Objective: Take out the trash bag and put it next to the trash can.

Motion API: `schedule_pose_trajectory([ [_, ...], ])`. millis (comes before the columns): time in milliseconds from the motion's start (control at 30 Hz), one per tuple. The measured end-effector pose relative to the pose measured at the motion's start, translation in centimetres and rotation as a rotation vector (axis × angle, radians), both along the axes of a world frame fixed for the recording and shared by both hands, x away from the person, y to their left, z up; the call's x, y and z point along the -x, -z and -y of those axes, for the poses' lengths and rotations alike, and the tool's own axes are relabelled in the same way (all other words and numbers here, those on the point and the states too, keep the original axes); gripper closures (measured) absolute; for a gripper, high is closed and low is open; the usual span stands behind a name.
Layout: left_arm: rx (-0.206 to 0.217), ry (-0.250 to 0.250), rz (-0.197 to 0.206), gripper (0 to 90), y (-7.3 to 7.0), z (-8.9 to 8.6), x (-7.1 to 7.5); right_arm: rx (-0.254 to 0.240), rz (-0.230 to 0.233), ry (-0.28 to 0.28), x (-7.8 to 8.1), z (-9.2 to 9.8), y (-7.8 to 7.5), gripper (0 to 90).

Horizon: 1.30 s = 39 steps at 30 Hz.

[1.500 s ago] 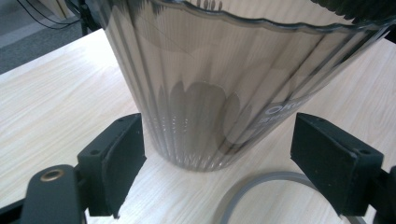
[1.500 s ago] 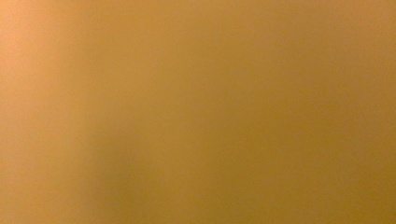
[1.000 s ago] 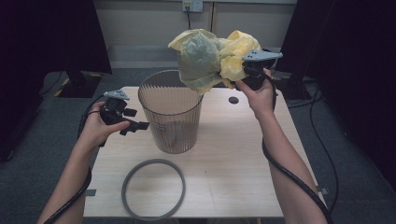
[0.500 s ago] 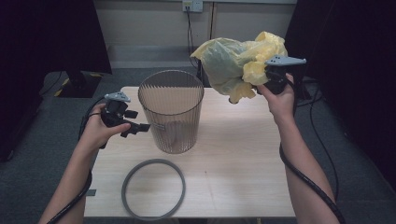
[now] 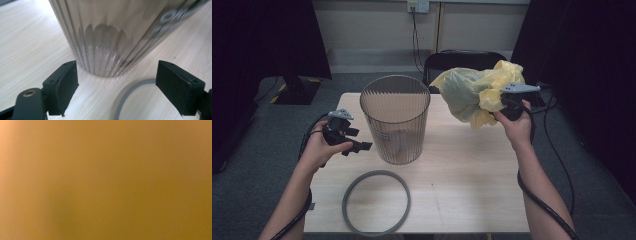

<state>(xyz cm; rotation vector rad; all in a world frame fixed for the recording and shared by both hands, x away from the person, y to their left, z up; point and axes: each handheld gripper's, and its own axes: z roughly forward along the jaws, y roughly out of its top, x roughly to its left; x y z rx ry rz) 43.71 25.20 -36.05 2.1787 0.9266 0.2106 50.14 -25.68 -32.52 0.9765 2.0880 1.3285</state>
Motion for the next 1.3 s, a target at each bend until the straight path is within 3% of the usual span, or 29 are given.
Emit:
schedule_pose_trajectory([
  [167,0.000,-0.005,-0.019,18.1,1.4,-0.2,0.3,0.027,-0.052,0.005,0.4,0.3,3.2,83.0],
  [333,-0.009,0.005,-0.038,18.4,2.6,-0.1,0.7,0.016,-0.087,0.015,0.9,0.8,6.1,82.2],
  [567,-0.013,-0.006,-0.069,18.4,4.0,-0.2,1.6,-0.003,-0.120,0.039,1.7,1.4,9.1,80.0],
  [833,-0.033,0.001,-0.101,18.3,5.6,0.0,2.1,-0.017,-0.122,0.055,2.6,2.0,10.5,76.6],
  [1000,-0.031,0.006,-0.090,18.5,6.0,0.0,2.3,-0.010,-0.125,0.072,2.7,2.2,11.0,74.2],
  [1133,-0.036,0.008,-0.091,18.8,6.2,0.1,2.4,-0.002,-0.128,0.085,2.4,2.1,11.5,71.6],
  [1300,-0.070,0.019,-0.082,19.0,6.6,0.3,2.5,0.020,-0.123,0.112,1.2,1.6,12.4,68.2],
])
